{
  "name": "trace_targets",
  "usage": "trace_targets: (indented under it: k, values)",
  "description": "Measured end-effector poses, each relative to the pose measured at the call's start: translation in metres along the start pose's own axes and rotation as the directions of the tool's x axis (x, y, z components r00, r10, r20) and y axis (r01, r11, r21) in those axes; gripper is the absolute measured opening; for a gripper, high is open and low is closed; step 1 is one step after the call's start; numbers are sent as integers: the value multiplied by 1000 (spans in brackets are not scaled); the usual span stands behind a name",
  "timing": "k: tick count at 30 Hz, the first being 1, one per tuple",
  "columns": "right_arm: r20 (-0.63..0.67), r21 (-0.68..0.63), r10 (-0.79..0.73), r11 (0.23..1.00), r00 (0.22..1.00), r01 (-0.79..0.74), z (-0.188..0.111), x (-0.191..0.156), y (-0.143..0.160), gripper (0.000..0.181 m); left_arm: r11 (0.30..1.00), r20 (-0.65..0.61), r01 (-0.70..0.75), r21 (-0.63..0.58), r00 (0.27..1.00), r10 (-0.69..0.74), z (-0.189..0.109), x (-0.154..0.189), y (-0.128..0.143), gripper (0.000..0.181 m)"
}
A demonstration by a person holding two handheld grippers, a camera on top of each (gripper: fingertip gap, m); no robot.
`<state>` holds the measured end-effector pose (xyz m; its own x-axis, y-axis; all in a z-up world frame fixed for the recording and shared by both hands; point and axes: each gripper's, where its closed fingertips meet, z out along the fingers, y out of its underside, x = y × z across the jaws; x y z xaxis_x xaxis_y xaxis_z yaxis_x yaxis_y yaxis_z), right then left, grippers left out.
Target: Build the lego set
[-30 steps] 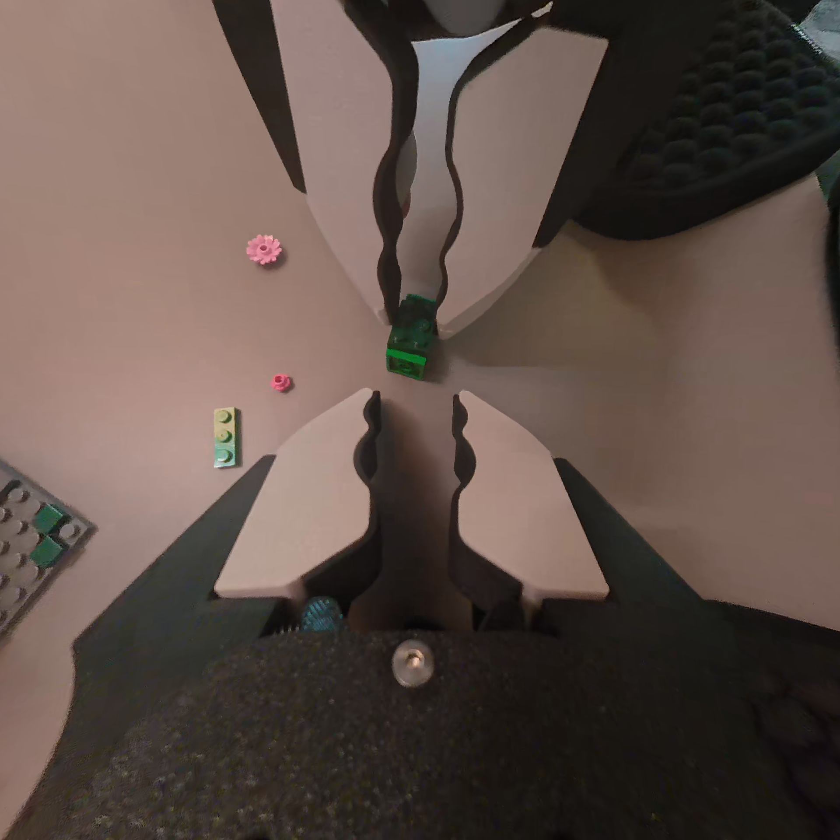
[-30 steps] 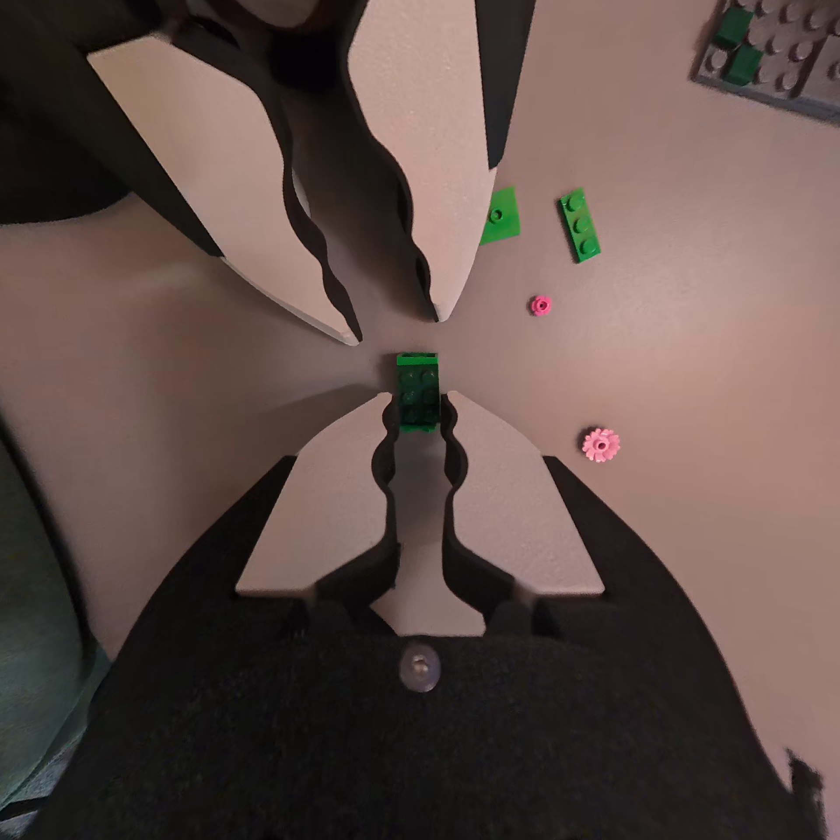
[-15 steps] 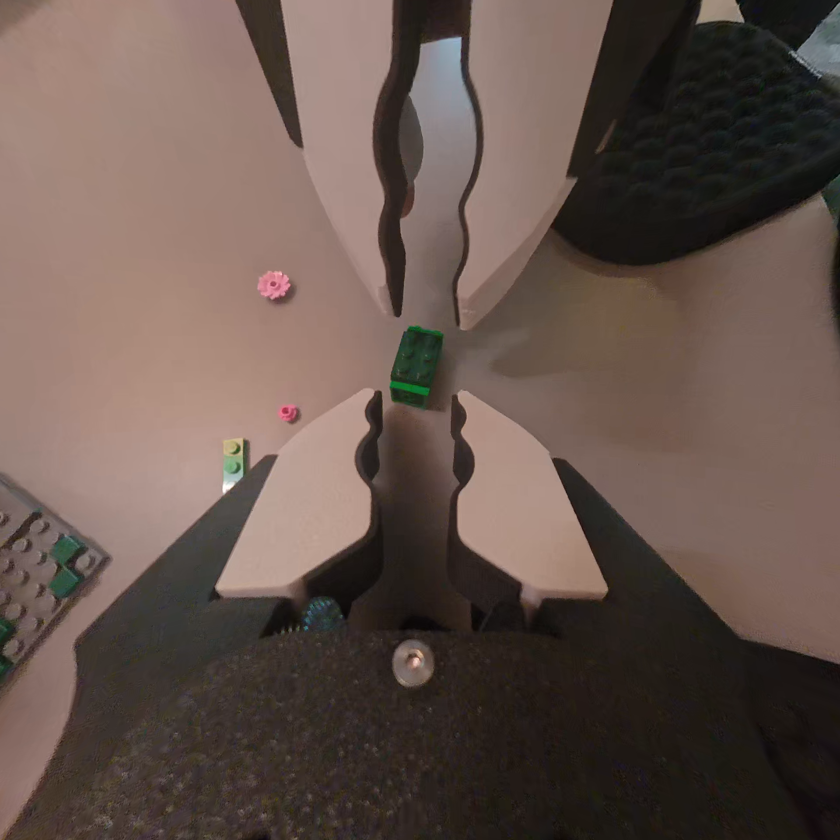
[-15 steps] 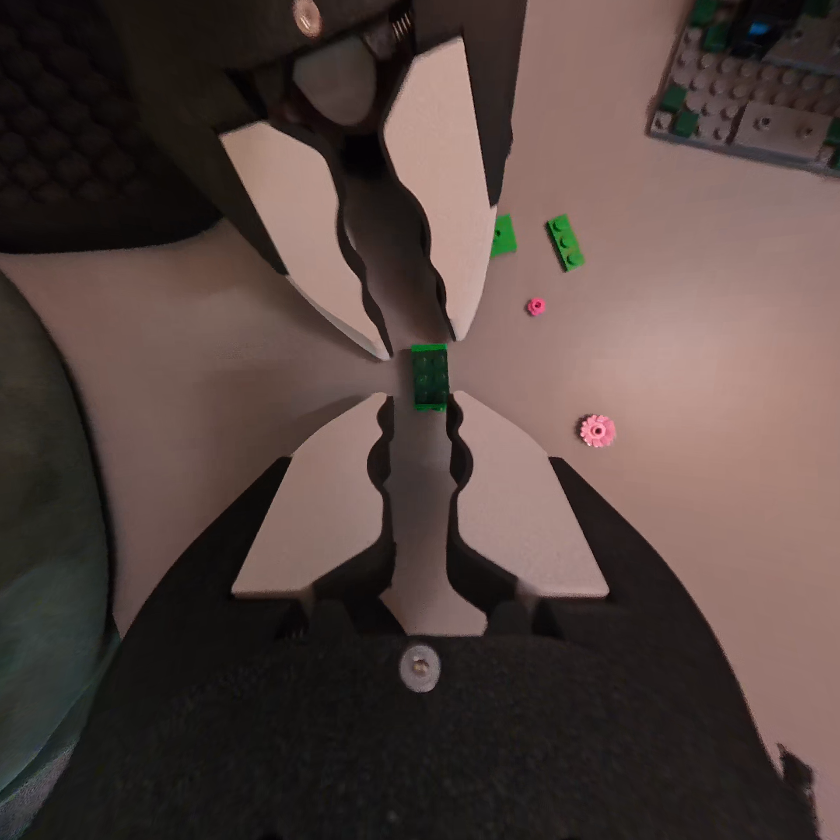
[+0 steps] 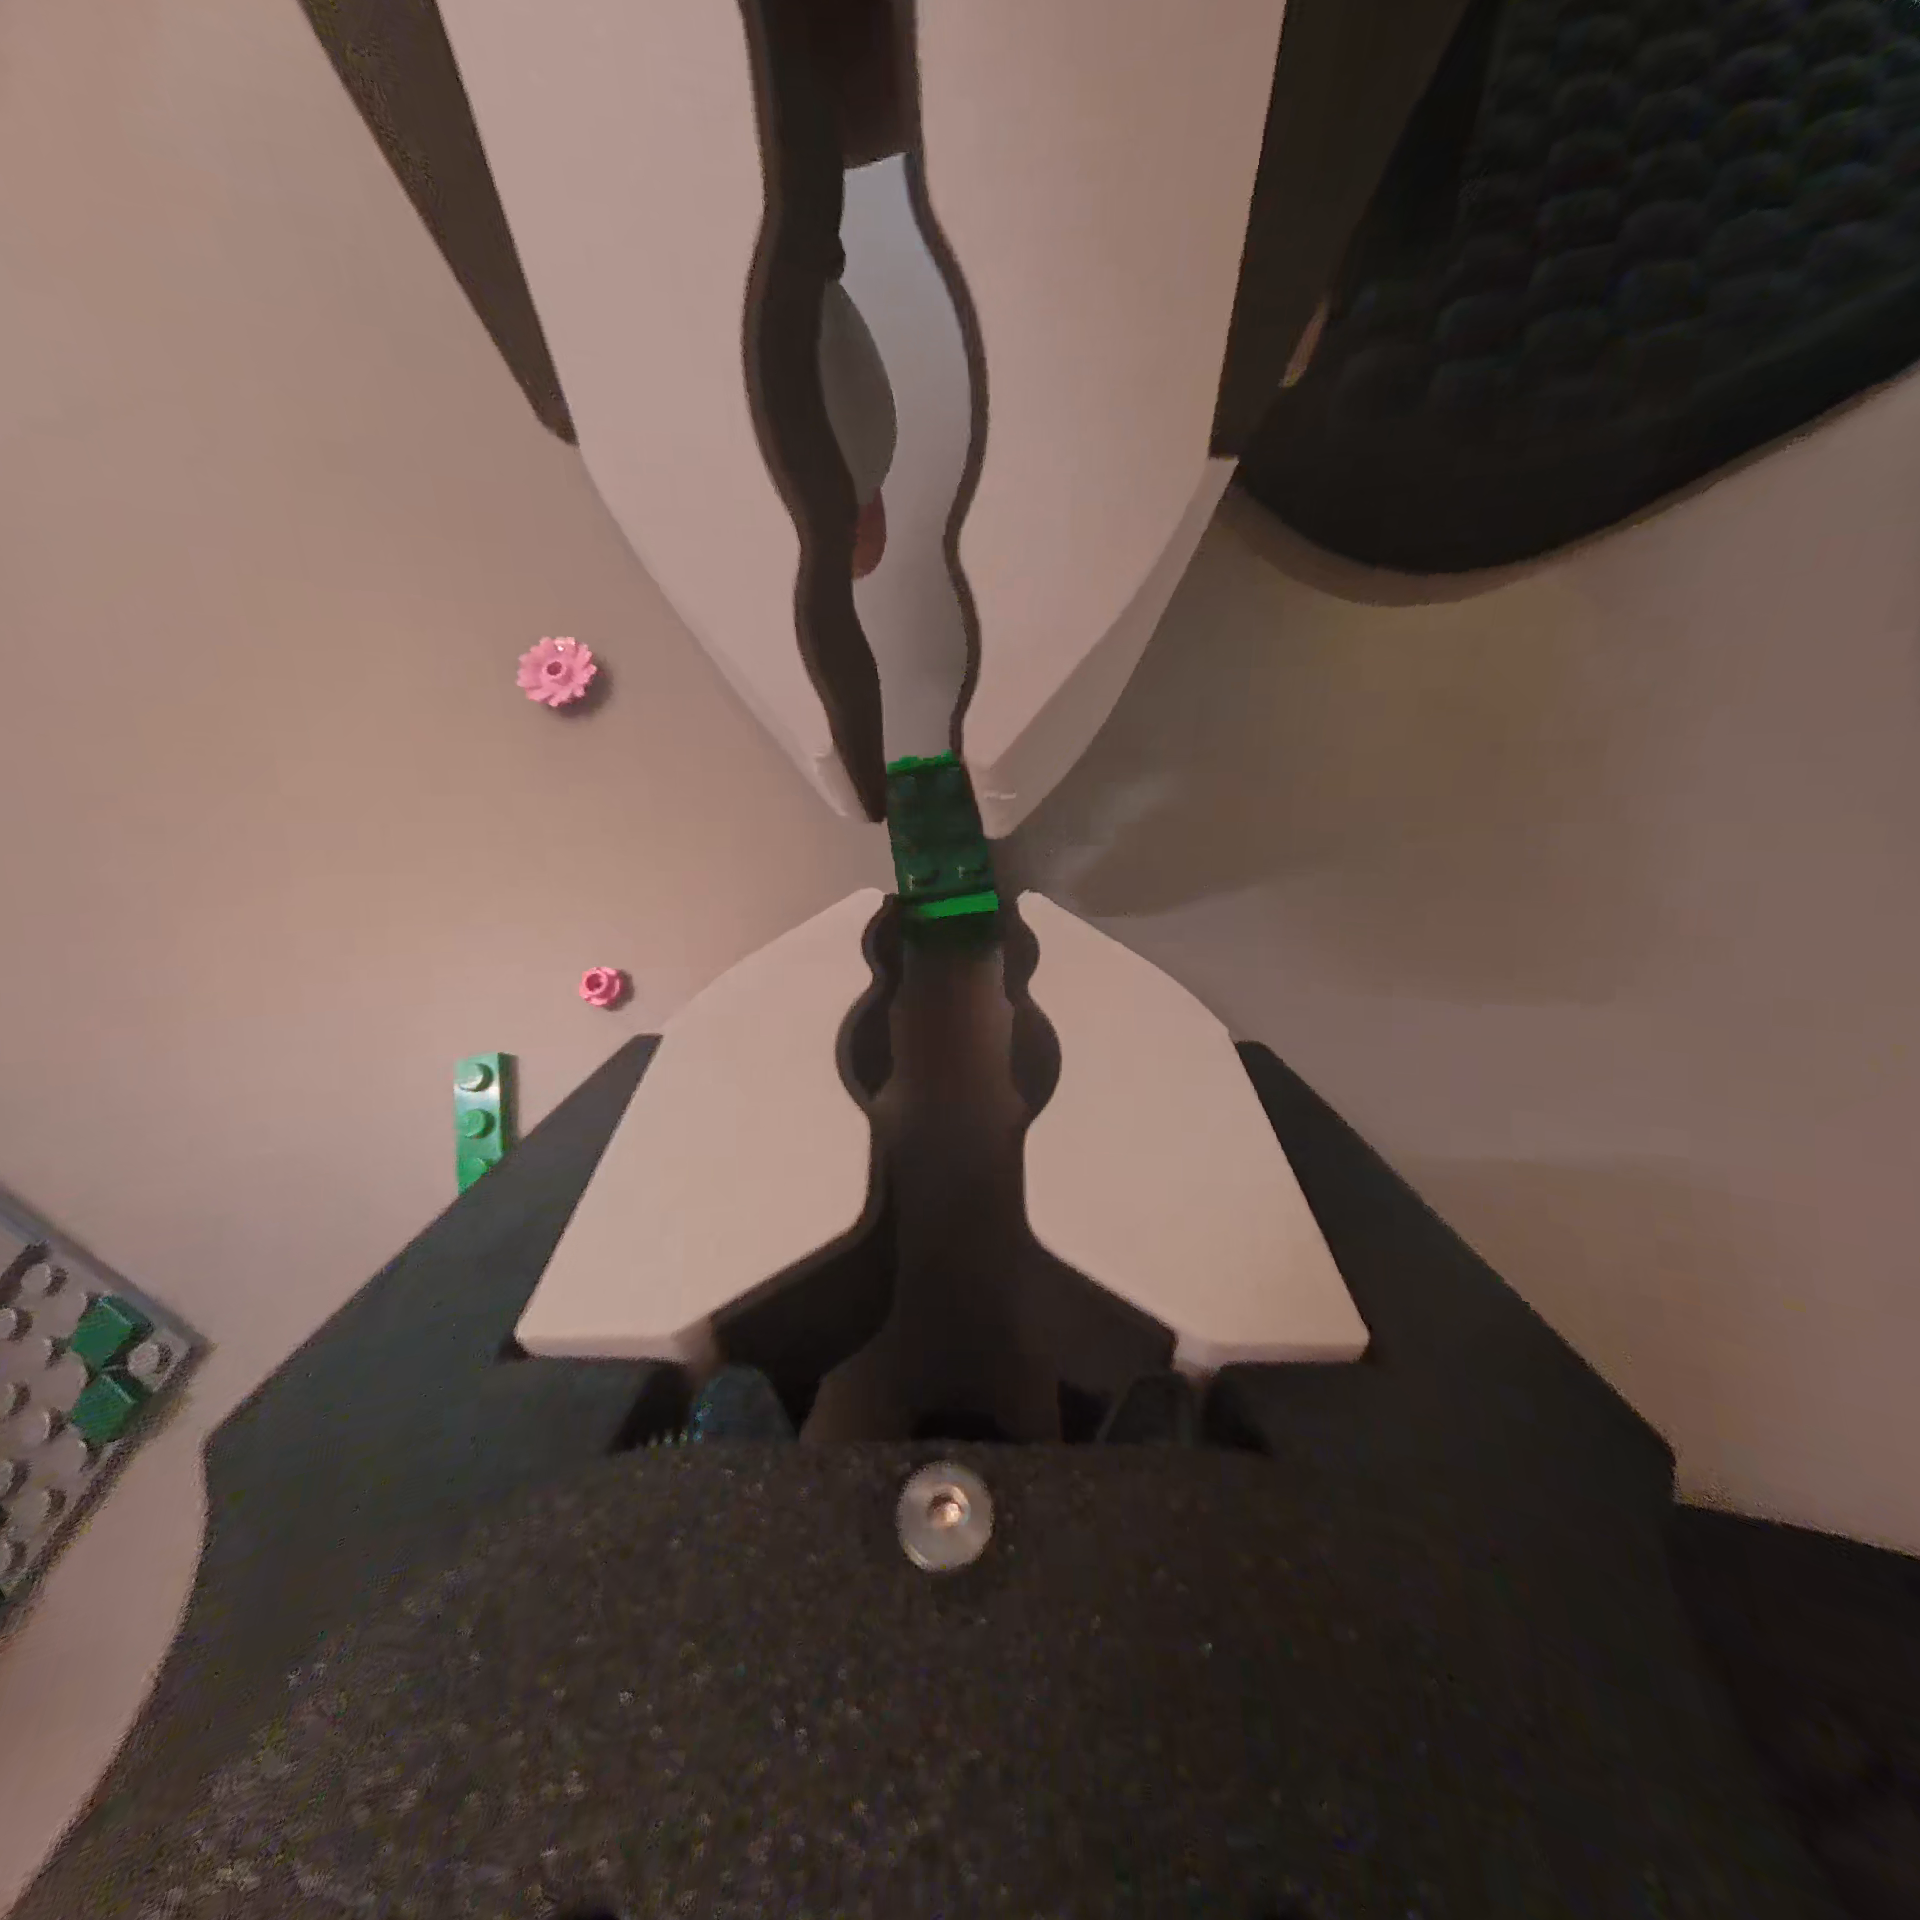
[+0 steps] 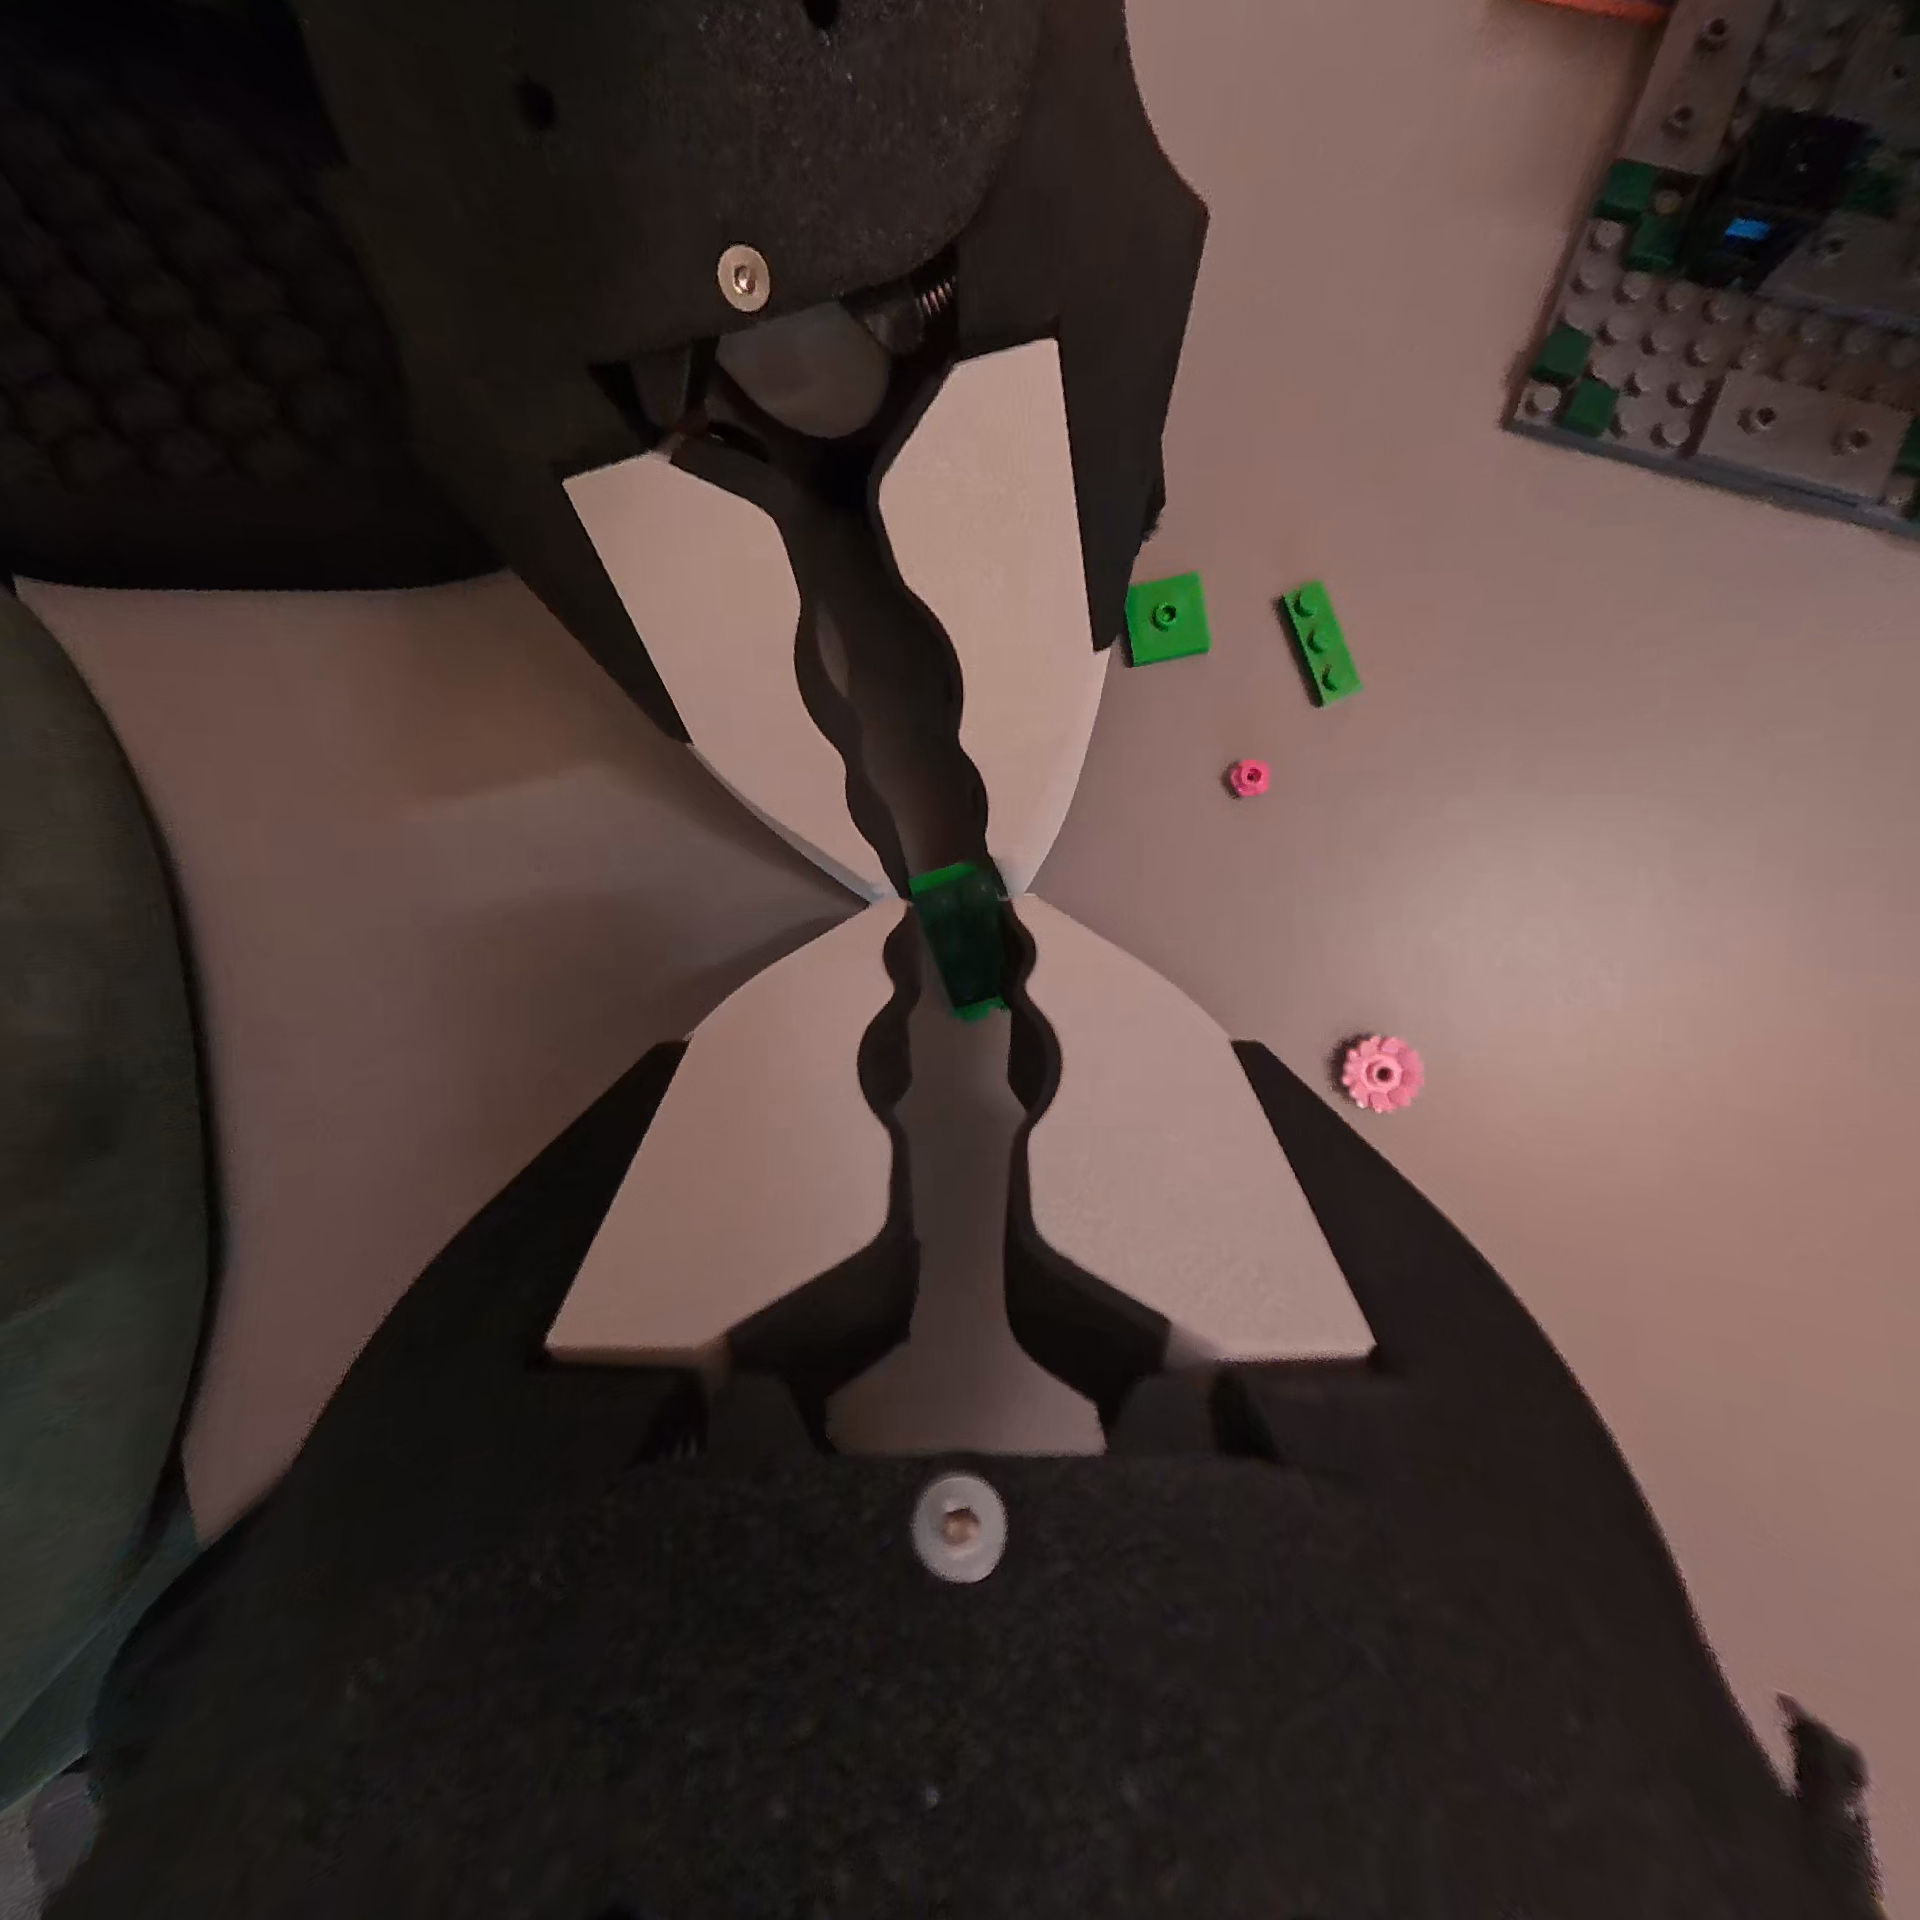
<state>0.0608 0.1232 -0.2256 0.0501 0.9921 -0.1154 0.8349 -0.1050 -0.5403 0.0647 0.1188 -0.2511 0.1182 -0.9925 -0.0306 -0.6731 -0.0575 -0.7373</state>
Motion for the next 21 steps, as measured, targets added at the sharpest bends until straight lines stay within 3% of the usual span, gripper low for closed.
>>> trace_targets:
  k: [16, 21]
  values:
    - [-19, -66, -46, 997, 999, 45, 11, 1, 7, 4, 1000, 13, 14, 3, 1000, -14, -1, -1, 1, 19]
    - [-11, -10, -27, 1000, 1000, 27, -1, 3, 1, 8, 1000, 16, 13, 4, 1000, -13, 0, -1, 1, 19]
